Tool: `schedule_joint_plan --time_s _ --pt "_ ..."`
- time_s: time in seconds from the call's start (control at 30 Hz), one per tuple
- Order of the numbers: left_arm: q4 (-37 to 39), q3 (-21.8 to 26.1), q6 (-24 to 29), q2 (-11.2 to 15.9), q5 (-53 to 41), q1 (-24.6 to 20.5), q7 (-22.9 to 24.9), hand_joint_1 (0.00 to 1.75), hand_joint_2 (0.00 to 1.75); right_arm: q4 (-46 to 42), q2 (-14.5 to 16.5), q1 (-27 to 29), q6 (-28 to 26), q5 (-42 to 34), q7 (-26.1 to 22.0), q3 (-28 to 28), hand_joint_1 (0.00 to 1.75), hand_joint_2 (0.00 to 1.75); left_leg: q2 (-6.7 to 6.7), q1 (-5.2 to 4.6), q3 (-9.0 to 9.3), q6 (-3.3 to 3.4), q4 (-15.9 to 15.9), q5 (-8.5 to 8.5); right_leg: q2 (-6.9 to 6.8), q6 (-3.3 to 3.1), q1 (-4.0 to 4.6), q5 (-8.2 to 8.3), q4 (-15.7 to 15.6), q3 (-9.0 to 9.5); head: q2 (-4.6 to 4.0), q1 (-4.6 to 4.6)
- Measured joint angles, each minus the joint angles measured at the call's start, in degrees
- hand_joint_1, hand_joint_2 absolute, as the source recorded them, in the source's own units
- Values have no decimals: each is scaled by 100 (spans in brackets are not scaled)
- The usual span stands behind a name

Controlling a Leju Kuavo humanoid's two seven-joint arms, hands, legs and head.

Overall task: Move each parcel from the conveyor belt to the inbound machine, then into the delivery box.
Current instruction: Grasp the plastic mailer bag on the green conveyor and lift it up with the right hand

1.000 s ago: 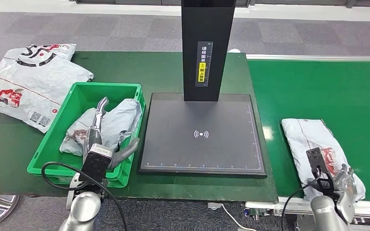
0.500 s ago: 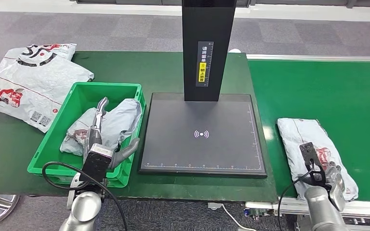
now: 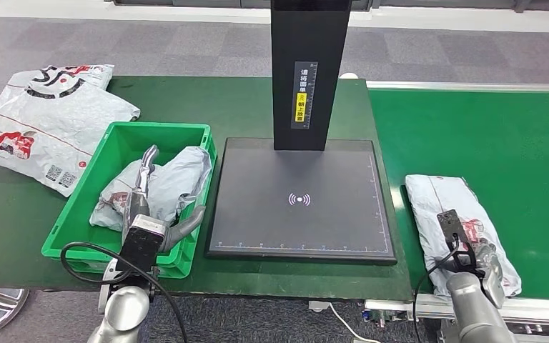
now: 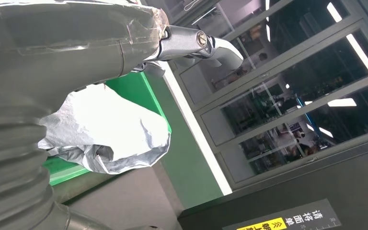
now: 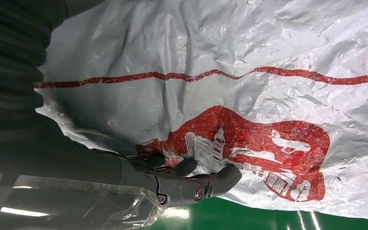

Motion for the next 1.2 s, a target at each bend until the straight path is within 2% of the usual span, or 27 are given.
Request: schedule_joint_plan --time_s 0.1,0.53,0.97,1.03,1.2 --pt "-8 -3 1 2 1 2 3 0 175 27 2 -7 11 -8 3 11 175 175 -1 0 0 0 0 0 -1 0 0 0 0 2 0 0" --pt "-202 -3 16 -1 -15 111 52 0 175 -175 79 72 83 -91 100 56 175 175 -3 0 5 0 1 0 -5 0 1 0 -3 9 0 -1" --pt "-219 -2 31 -1 -30 117 63 0 175 -456 171 205 -9 -95 -55 103 175 175 -5 0 3 1 1 -1 -7 1 1 -1 -2 8 -1 0" --pt "-238 -2 53 -1 -32 139 59 0 175 -618 205 290 -308 -89 -263 139 175 175 -6 0 1 1 1 -1 -8 1 0 -2 -2 8 0 0" --pt "-315 -2 61 -7 -33 200 -15 0 175 -1798 381 706 -1959 -116 -1559 374 175 175 -7 0 0 0 0 -1 -11 2 1 -4 -1 4 -1 0"
